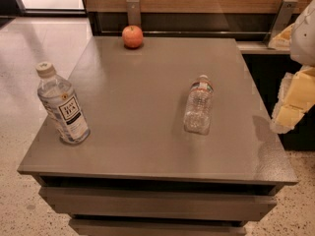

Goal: Pick blue plastic bottle

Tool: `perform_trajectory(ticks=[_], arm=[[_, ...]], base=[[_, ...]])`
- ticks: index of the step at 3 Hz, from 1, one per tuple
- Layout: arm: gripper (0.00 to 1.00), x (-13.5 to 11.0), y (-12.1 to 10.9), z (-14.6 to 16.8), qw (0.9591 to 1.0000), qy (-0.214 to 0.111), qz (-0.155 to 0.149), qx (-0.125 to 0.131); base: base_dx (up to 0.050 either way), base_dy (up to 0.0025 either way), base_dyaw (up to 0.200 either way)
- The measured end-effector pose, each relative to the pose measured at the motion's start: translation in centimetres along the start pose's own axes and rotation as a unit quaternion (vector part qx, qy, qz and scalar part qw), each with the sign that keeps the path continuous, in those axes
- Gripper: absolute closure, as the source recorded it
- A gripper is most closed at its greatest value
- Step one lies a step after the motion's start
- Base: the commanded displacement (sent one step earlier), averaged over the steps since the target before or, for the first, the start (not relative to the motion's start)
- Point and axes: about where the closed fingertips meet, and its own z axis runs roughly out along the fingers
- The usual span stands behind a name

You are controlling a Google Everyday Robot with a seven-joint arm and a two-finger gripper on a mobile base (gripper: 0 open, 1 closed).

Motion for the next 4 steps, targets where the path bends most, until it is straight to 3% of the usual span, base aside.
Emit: perform_trajectory(ticks=[2, 3, 4], arm=[[0.0, 0.0, 0.0, 0.0, 1.0, 0.0, 0.0, 0.0], [0.0, -0.5, -0.6, 0.2, 0.9996, -0.026, 0.0, -0.007], [0.0, -3.6, -2.1, 1.7, 0.9952, -0.09, -0.019, -0.032]], base=[[0.0, -0.00001, 0.046], [0.0, 0.0, 0.0], [0.0, 0.0, 0.0]])
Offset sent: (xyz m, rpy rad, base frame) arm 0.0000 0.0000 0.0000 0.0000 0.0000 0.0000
